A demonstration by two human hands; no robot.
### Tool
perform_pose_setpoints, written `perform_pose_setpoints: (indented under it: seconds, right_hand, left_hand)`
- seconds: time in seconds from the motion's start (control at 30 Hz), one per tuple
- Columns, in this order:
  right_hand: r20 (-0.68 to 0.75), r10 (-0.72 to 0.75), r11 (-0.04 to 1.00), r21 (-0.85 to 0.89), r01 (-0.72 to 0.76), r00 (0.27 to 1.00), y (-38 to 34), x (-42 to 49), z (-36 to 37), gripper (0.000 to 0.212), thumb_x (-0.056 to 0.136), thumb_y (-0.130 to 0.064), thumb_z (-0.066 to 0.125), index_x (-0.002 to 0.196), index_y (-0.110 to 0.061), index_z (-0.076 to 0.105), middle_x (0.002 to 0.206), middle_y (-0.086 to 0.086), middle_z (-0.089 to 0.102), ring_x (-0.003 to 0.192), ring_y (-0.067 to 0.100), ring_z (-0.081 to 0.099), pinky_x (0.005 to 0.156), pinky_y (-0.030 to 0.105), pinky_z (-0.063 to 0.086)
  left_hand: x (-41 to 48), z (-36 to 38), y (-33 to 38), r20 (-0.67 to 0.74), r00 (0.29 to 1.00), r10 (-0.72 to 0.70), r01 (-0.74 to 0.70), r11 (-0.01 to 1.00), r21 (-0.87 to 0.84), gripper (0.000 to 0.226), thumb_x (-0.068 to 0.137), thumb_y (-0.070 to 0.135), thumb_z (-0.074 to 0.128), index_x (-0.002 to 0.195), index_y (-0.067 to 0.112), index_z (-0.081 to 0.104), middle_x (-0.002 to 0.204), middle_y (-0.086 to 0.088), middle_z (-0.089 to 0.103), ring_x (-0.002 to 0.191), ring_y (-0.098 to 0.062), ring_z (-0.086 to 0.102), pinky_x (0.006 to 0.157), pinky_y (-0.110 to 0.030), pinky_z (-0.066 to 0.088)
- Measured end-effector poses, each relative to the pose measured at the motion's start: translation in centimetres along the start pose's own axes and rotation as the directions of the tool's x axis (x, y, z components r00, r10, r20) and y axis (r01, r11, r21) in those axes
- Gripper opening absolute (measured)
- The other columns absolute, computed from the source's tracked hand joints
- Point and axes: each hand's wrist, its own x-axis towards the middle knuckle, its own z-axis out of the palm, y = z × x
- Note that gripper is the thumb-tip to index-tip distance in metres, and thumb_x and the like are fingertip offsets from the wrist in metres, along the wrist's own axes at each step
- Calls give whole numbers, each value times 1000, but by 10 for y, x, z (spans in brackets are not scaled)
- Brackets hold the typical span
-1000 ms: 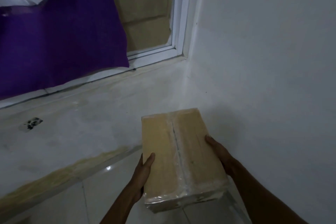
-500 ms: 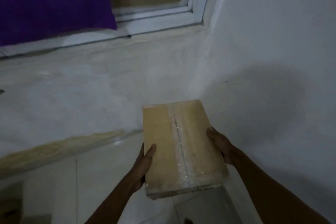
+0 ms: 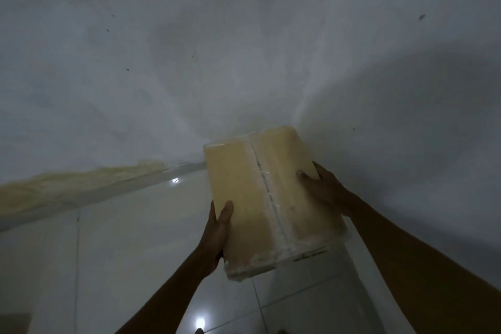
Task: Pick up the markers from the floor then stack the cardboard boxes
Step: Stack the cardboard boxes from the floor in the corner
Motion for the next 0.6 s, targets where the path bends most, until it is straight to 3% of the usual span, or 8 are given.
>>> perform_pose_setpoints:
  seconds: [0.13,0.37,0.5,0.6]
  right_hand:
    - [8,24,1000,5,-24,1000,41,44,19,57,87,-38,64,138,-21,46,124,6,60,99,21,59,80,31,49]
    - [-83,-21,999,-27,19,996,99,115,47,55,84,-38,68,132,-15,53,125,6,62,106,22,61,81,26,45]
    - [-133,-81,980,-194,54,988,116,139,62,78,83,-44,66,145,-14,31,141,7,46,127,26,48,94,26,37]
    - [-116,-98,957,-285,61,988,127,150,70,103,77,-51,70,152,-19,7,156,4,20,142,25,27,113,36,27]
  left_hand:
    - [52,0,-29,-1,1000,22,-22,1000,-10,51,95,47,45,142,35,30,130,-4,56,111,-26,61,81,-44,57]
    - [139,5,-72,22,997,78,-78,997,1,55,96,46,43,147,35,25,137,-4,51,117,-27,57,92,-51,52]
    - [170,9,-88,0,995,97,-97,995,-32,54,97,43,43,147,33,25,136,-4,50,117,-27,56,86,-45,54]
    - [188,13,-95,-6,995,99,-99,993,-60,50,98,41,42,145,31,27,133,-5,52,114,-26,57,77,-38,55]
